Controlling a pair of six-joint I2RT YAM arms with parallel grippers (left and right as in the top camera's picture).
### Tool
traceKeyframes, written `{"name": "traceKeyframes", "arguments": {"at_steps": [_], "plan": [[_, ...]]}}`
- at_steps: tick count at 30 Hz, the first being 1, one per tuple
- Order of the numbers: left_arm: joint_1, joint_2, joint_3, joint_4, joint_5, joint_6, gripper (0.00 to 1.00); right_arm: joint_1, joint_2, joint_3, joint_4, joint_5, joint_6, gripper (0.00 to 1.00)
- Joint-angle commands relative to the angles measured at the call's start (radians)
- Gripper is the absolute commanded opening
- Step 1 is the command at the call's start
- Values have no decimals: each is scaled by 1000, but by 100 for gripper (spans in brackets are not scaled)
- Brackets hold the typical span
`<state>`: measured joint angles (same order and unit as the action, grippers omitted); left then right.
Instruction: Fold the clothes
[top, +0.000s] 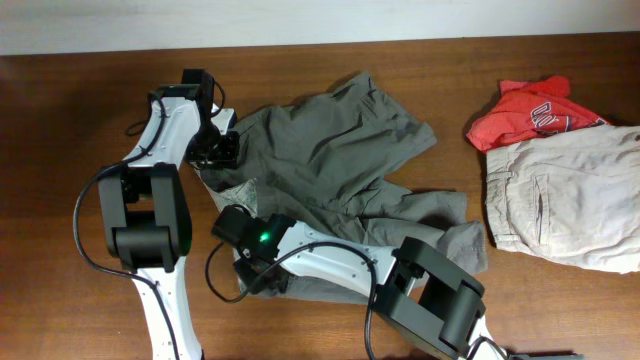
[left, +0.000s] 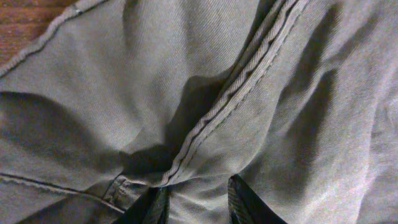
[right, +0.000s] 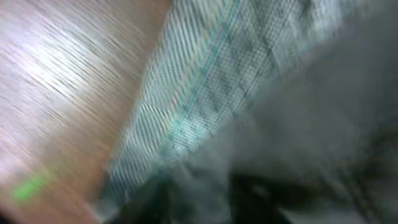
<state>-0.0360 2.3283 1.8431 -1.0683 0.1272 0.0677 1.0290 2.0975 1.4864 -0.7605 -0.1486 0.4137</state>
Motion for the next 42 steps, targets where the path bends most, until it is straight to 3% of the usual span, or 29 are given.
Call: {"name": "traceKeyframes", "arguments": {"at_steps": [1, 3, 13, 14, 15, 18, 20, 23, 30, 38, 40, 42], "plan": [[10, 97, -27, 31, -12, 16, 32, -17, -15, 0, -54, 3, 3, 15], [10, 97, -27, 32, -12, 16, 31, -15, -22, 11, -97, -4, 3, 4], [13, 97, -27, 36, -11, 16, 31, 53, -104, 69, -254, 58, -90, 4], [13, 97, -27, 36, -11, 16, 31, 50, -104, 69, -252, 86, -72, 14], [13, 97, -27, 37, -11, 16, 32, 42, -103, 69, -246, 116, -43, 30], [13, 97, -27, 36, -12, 16, 31, 6, -99, 68, -194, 123, -27, 56], [13, 97, -27, 36, -11, 16, 32, -18, -90, 68, -143, 124, -27, 64], [13, 97, -27, 36, -11, 16, 31, -48, -68, 68, -95, 133, -27, 67], [13, 97, -27, 36, -12, 16, 31, -89, 19, 67, -72, 139, -29, 63], [13, 97, -27, 39, -12, 16, 31, -92, 20, 67, -156, 226, -42, 62], [13, 97, -27, 43, -12, 16, 31, -95, 20, 67, -155, 233, -42, 55], [13, 97, -27, 43, -12, 16, 32, -94, 20, 67, -152, 237, -42, 34]]}}
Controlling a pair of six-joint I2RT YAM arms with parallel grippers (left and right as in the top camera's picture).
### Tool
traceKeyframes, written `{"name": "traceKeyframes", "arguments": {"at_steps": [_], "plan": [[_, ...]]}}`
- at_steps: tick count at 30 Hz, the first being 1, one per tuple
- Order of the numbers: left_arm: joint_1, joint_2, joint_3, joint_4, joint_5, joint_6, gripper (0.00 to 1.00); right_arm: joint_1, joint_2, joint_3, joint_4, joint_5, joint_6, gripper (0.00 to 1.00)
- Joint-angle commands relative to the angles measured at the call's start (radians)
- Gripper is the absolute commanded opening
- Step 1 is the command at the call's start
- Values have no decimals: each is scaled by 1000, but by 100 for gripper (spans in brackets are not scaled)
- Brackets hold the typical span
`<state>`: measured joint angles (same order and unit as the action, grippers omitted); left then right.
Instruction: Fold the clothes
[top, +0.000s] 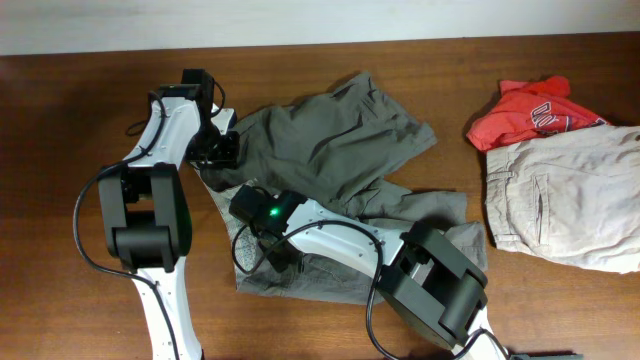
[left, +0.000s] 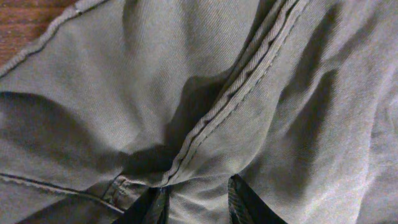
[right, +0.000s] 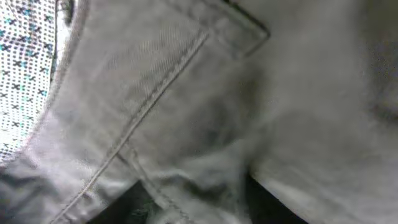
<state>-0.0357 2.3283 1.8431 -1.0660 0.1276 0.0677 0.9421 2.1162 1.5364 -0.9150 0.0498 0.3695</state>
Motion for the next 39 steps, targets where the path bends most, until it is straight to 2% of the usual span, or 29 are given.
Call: {"name": "traceKeyframes", "arguments": {"at_steps": [1, 3, 7, 15, 21, 25, 27, 28, 31, 32, 34, 39], "plan": [[13, 97, -27, 41, -12, 16, 32, -7, 2, 17, 2, 37, 2, 29], [13, 97, -27, 41, -12, 16, 32, -5, -2, 18, -10, 33, 2, 19], [13, 97, -27, 41, -12, 16, 32, 7, -29, 19, -63, -71, -32, 9], [13, 97, -27, 45, -13, 16, 31, 65, -97, 20, -167, -189, -44, 9], [13, 97, -27, 71, -13, 17, 32, 146, -108, 20, -213, -298, -108, 10], [17, 97, -27, 89, -13, 17, 33, 193, -108, 20, -227, -304, -123, 11], [20, 97, -27, 93, -13, 17, 33, 206, -108, 20, -235, -299, -124, 14], [24, 97, -27, 95, -14, 17, 38, 211, -108, 20, -240, -291, -126, 20], [34, 97, -15, 93, -13, 17, 40, 208, -108, 20, -259, -244, -121, 42], [40, 97, -4, 85, -13, 17, 45, 202, -108, 20, -269, -224, -118, 44], [50, 95, 23, 57, -13, 16, 50, 194, -111, 20, -279, -197, -118, 48], [74, 93, 151, -75, -12, 16, 53, 172, -153, 25, -274, -131, -119, 51]]}}
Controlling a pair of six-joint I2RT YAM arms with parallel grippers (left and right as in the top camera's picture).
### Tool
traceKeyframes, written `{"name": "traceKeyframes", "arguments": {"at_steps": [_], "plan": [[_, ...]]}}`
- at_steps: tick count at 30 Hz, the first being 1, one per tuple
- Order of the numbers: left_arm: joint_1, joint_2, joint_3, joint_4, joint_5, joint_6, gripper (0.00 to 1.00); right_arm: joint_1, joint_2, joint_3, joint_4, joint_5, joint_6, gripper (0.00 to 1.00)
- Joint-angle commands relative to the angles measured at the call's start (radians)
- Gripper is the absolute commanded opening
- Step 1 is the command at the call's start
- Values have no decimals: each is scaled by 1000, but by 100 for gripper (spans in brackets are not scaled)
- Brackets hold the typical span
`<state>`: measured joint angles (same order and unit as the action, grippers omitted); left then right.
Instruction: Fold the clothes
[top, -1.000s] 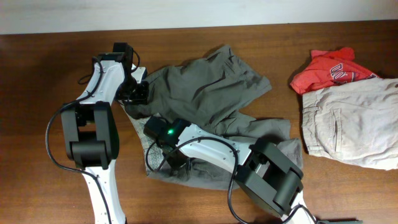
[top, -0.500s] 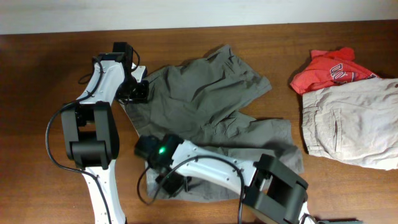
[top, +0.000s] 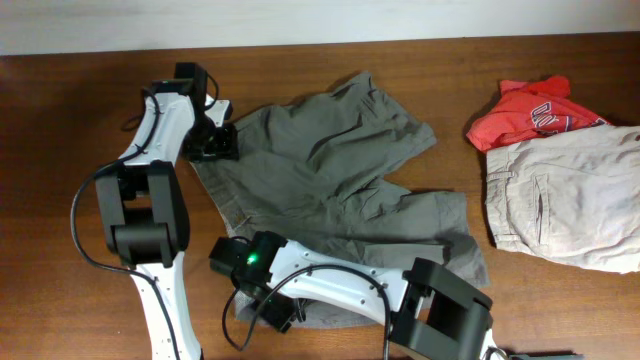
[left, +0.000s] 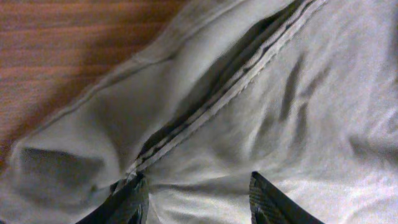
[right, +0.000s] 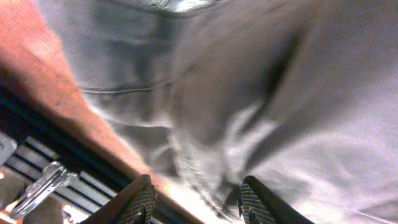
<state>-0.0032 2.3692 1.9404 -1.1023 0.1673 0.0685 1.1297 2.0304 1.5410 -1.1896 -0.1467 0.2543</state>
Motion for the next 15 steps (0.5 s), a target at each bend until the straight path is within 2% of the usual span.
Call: {"name": "traceKeyframes", "arguments": {"at_steps": [1, 2, 4, 6, 8, 10, 13, 15], "plan": [[45, 52, 87, -69, -52, 16, 53, -18, -79, 25, 6, 79, -4, 51], [48, 52, 124, -99, -52, 16, 53, -21, -92, 34, 16, 94, -3, 52], [53, 52, 203, -157, -52, 16, 53, -30, -108, 45, 50, 115, -3, 62], [55, 52, 278, -203, -51, 16, 53, -44, -110, 45, 98, 114, 4, 61], [55, 52, 382, -262, -52, 16, 53, -61, -99, 35, 164, 109, 16, 40], [55, 52, 448, -290, -52, 16, 54, -72, -80, 25, 211, 106, 34, 25], [55, 52, 537, -332, -52, 16, 56, -89, -25, 19, 237, 90, 43, 13], [54, 52, 568, -357, -50, 16, 56, -92, 11, 19, 238, 68, 42, 13]]}}
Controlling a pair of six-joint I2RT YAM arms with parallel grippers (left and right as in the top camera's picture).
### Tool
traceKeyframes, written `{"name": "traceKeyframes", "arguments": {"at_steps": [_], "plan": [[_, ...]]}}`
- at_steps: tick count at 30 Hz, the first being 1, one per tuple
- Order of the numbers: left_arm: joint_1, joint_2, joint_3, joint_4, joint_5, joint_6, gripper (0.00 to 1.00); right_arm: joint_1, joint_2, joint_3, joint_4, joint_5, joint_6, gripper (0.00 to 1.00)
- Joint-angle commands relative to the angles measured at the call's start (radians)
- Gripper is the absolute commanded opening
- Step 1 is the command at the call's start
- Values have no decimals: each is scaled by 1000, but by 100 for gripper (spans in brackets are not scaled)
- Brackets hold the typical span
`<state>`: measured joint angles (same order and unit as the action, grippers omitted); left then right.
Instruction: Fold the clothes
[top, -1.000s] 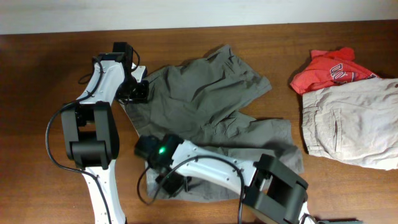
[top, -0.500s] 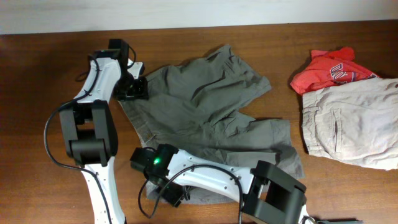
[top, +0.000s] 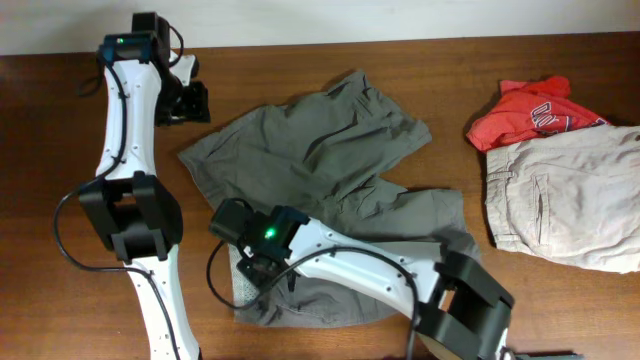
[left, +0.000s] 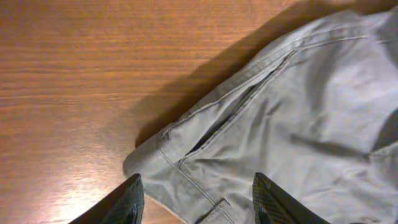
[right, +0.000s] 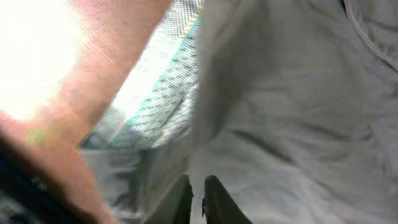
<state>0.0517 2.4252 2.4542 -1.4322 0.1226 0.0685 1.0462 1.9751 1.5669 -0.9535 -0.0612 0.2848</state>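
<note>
Grey-green shorts (top: 330, 150) lie spread on the brown table (top: 60, 250), one leg running to the front. My left gripper (top: 188, 103) hangs open above bare wood just past the shorts' far left corner; the left wrist view shows its jaws (left: 202, 208) wide apart over that corner (left: 186, 155) with nothing between them. My right gripper (top: 262, 268) is down on the front left part of the shorts. In the right wrist view its fingers (right: 198, 199) are nearly together, pinching a fold of the grey cloth (right: 292, 112) beside a pale patterned lining (right: 155, 93).
A red shirt (top: 530, 110) and beige shorts (top: 570, 200) lie at the right edge of the table. Bare wood (left: 74, 74) lies to the left of the shorts. The right arm stretches over the shorts' front leg.
My left gripper, open then as now, has moved up and back to the far left, off the shorts' corner. My right gripper has moved back from the front edge and shut on the cloth.
First my left gripper was shut on the shorts' bunched far left corner and the right was at the front left edge. Then the right sat farther back on the cloth. Later the corner lay pulled out, both grippers open. Now the shorts lie flatter.
</note>
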Motion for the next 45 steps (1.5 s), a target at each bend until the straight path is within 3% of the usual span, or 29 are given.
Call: {"name": "traceKeyframes", "arguments": {"at_steps": [1, 11, 12, 22, 25, 27, 37, 39, 45], "plan": [[-2, -4, 71, -45, 1, 16, 56, -11, 86, -7, 3, -26, 12, 13], [-2, -24, 350, -252, 12, 16, 55, -61, 157, 2, 77, -143, -49, 13], [-2, -34, 377, -256, 12, 15, 51, -69, 157, 9, 79, -169, -68, 13], [-1, -342, 410, -255, 11, 16, 50, -93, 32, 53, 84, -297, -298, 18], [-1, -423, 410, -255, 8, 16, 50, -106, 0, 55, 70, -237, -266, 22], [-1, -491, 410, -255, 8, 16, 53, -127, -2, 55, 25, -170, -161, 23], [-2, -624, 410, -255, 20, 15, 59, -136, 144, -31, 115, -253, -15, 21], [-2, -625, 409, -255, 33, 8, 60, -136, 170, -31, 147, -378, -64, 21], [-2, -653, 370, -255, 52, 9, 56, -145, 153, -13, 188, -790, -416, 21]]}}
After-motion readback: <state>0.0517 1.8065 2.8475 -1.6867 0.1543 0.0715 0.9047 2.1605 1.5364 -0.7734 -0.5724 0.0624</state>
